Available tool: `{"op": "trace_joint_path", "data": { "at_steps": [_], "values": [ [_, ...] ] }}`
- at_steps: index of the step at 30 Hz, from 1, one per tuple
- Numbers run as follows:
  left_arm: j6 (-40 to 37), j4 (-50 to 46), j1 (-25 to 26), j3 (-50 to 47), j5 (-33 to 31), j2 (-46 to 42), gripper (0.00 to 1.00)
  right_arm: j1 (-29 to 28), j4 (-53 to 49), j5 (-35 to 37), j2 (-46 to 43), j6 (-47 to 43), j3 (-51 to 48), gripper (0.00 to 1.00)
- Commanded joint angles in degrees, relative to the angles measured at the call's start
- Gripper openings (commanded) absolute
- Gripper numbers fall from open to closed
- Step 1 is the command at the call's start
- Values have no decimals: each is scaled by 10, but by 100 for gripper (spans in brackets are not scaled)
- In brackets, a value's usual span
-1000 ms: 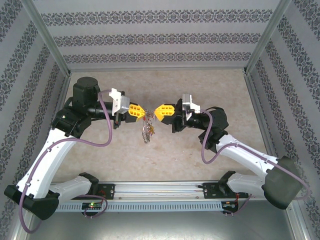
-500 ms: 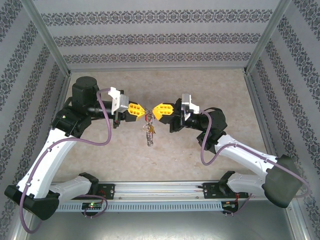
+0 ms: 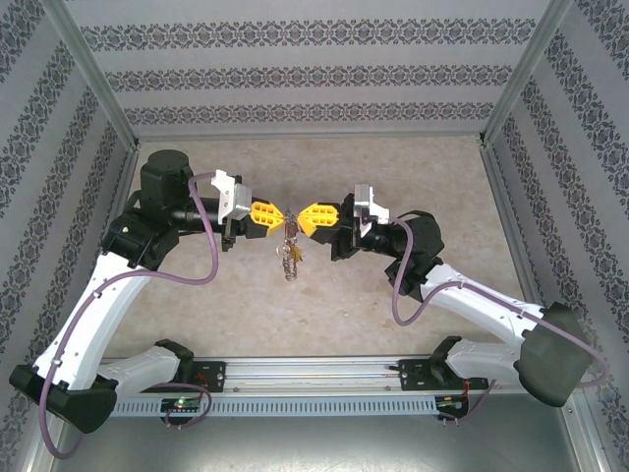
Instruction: Put the keys on the keyring
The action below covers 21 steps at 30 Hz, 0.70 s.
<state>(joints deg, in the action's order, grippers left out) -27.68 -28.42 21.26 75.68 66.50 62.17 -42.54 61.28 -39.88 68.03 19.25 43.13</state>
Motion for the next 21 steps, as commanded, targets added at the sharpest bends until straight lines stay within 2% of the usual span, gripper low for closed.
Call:
{"op": "trace_joint_path", "data": {
  "at_steps": [1, 21],
  "values": [
    [10, 40, -7, -4, 23, -11, 0, -6, 15, -5, -9, -11, 17, 0],
    [14, 45, -10, -6, 27, -11, 0, -5, 23, 3, -14, -10, 15, 0]
  ]
}}
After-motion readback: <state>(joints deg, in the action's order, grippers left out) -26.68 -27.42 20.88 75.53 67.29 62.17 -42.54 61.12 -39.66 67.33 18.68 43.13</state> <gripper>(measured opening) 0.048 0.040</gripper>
